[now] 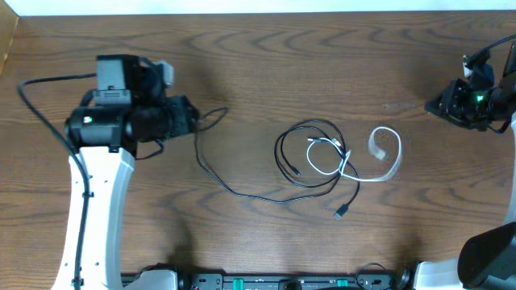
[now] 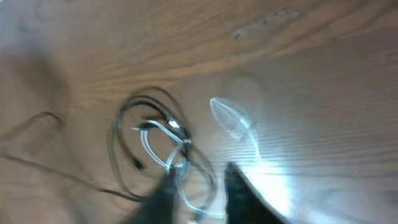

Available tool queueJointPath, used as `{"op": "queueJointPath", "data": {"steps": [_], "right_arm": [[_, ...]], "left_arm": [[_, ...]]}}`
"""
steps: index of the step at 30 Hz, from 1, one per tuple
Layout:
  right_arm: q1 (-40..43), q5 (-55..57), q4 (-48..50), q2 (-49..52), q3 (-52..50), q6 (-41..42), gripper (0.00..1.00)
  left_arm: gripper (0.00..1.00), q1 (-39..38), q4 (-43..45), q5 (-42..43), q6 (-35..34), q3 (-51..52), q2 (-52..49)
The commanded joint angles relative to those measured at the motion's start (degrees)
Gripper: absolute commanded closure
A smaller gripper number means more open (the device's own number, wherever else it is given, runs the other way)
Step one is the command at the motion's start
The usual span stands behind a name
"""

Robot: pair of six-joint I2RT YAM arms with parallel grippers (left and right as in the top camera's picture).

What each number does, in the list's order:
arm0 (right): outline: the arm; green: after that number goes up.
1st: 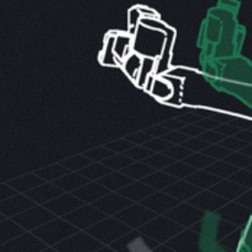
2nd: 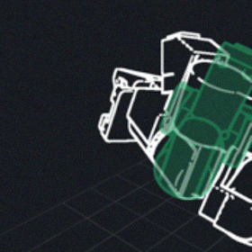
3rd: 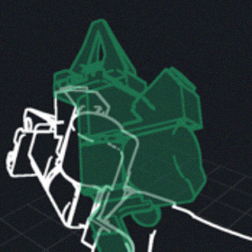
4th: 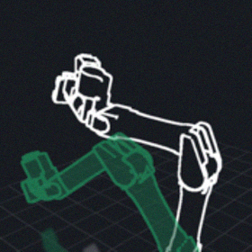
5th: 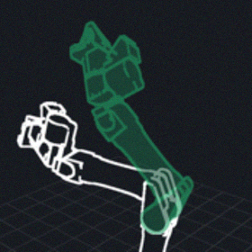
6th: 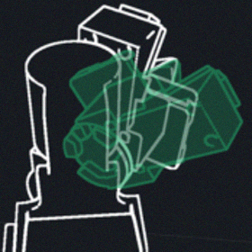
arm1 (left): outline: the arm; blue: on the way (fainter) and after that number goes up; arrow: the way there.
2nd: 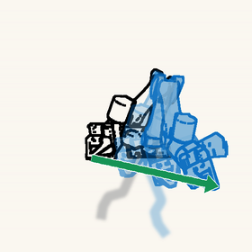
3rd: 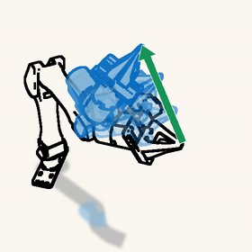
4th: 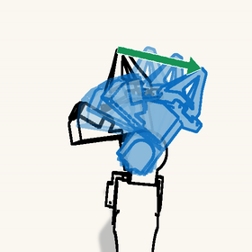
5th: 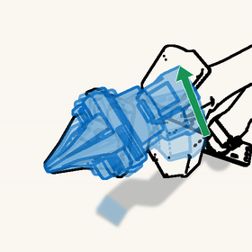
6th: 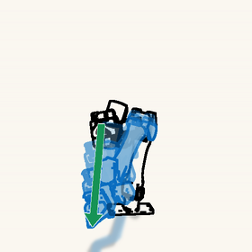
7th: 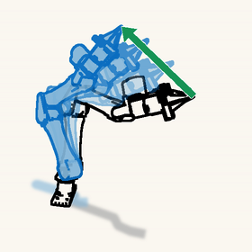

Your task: Untangle cables

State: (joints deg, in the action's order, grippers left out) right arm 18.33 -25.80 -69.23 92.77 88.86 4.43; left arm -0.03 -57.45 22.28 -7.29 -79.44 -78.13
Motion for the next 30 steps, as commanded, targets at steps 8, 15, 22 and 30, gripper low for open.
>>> {"op": "queueJointPath", "data": {"steps": [8,15,22,30], "right_arm": [[-0.72,4.04,-1.27,0.04,0.07,1.11,0.30],[-1.51,4.09,-1.36,0.04,0.04,1.07,0.26],[-1.55,4.07,-1.38,0.04,0.04,1.07,0.25],[-1.55,4.09,-1.38,0.04,0.04,1.07,0.23]], "left_arm": [[0.46,-10.78,-1.40,11.23,7.91,-1.05,-4.13],[0.46,-22.69,1.29,12.28,5.68,-1.05,-12.61],[0.46,-32.22,7.78,12.26,5.22,-1.05,-17.75],[0.46,-40.68,21.35,12.24,1.29,-1.03,-26.32]]}}
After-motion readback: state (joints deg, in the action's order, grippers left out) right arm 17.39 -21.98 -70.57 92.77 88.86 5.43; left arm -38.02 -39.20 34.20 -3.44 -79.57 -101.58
